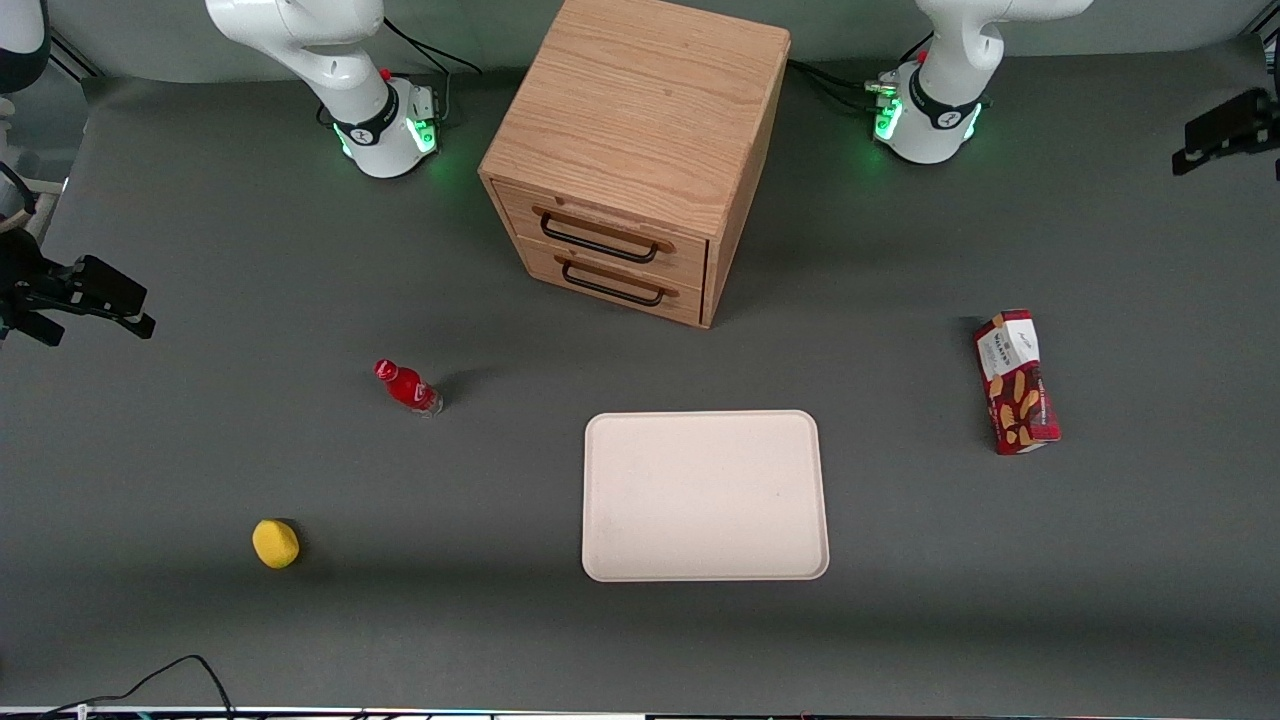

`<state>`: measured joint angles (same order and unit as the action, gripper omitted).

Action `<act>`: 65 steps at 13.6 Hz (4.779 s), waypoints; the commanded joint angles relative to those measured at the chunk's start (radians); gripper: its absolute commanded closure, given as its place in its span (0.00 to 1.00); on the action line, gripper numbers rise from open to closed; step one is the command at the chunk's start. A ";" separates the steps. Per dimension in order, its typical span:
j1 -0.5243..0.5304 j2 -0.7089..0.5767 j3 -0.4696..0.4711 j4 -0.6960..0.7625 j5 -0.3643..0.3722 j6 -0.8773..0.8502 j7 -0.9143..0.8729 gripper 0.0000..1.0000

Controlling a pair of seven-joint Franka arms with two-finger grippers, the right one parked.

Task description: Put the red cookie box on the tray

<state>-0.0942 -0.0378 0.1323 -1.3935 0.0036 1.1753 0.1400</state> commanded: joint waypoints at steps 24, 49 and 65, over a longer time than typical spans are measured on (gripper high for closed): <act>0.030 0.351 0.030 -0.805 0.042 1.270 0.021 1.00; -0.048 0.800 -0.450 -0.055 0.289 1.123 -0.750 1.00; 0.004 0.137 -0.128 -0.109 0.039 0.201 -0.070 0.00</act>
<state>-0.0834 0.2191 -0.0555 -1.3955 0.0649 1.4177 -0.0326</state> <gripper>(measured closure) 0.000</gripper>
